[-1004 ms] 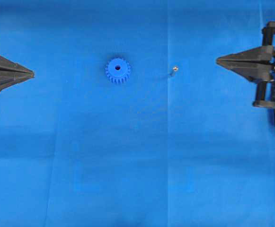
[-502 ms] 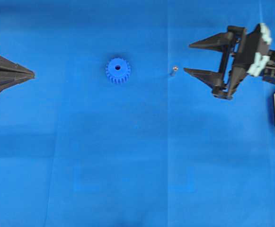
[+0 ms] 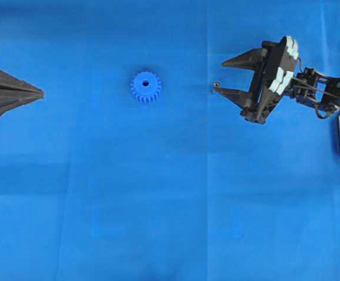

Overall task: Insert the shaft placed at a random location into the center hole of the small gear at another random location.
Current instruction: 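Lower the right gripper around the shaft and close on it, then lift the gripped shaft upward with the right gripper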

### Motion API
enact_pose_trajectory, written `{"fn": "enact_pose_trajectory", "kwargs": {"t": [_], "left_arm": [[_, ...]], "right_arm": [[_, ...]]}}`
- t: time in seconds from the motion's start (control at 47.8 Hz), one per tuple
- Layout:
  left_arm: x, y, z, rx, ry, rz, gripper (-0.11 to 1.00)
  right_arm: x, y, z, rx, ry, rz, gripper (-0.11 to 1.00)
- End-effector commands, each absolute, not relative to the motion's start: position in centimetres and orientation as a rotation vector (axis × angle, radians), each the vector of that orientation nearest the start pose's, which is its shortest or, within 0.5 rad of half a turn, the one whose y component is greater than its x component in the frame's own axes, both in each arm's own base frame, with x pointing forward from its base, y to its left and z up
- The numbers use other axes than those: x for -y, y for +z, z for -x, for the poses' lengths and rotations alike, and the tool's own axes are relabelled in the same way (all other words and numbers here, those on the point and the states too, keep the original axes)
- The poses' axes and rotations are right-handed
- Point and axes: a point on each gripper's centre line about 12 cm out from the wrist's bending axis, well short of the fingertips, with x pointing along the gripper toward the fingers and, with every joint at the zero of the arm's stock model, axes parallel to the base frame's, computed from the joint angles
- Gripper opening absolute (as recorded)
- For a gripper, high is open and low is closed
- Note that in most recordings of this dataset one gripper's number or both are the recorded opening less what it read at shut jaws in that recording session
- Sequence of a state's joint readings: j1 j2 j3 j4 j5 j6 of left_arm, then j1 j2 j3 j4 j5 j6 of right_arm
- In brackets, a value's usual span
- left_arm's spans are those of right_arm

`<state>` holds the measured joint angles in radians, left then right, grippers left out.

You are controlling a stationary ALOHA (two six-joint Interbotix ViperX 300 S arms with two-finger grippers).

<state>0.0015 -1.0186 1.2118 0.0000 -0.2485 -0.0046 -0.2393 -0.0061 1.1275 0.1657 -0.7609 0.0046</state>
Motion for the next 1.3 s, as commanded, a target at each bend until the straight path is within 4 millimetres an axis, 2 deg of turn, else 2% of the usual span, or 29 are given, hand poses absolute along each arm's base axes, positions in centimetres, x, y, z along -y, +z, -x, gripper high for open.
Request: {"fn": "enact_pose_trajectory", "kwargs": {"t": [0.0, 0.397, 0.481, 0.565, 0.69, 0.774, 1.088, 1.276], "left_arm": [[0.0, 28.7, -18.9, 0.063, 0.001, 0.0, 0.0], [-0.1, 28.6, -18.9, 0.06, 0.003, 0.001, 0.0], [0.0, 28.6, -18.9, 0.06, 0.002, 0.0, 0.0], [0.0, 28.6, -18.9, 0.061, 0.002, 0.0, 0.0], [0.0, 28.6, -18.9, 0.061, 0.002, 0.0, 0.0], [-0.1, 28.6, -18.9, 0.061, 0.003, 0.001, 0.0], [0.0, 28.6, -18.9, 0.061, 0.002, 0.002, 0.0], [0.0, 28.7, -18.9, 0.063, 0.001, 0.003, 0.0]], "right_arm": [[8.5, 11.8, -29.2, -0.325, -0.373, -0.149, 0.59], [8.3, 10.3, -30.1, -0.366, -0.363, -0.156, 0.58], [8.1, 10.3, -30.2, -0.367, -0.352, -0.151, 0.55], [7.9, 10.3, -30.3, -0.368, -0.338, -0.144, 0.45], [7.8, 10.2, -30.3, -0.37, -0.332, -0.141, 0.15], [7.8, 10.2, -30.3, -0.371, -0.332, -0.139, 0.03], [7.8, 10.2, -30.3, -0.372, -0.333, -0.14, 0.02], [8.0, 11.8, -30.3, -0.361, -0.341, -0.153, 0.02]]}}
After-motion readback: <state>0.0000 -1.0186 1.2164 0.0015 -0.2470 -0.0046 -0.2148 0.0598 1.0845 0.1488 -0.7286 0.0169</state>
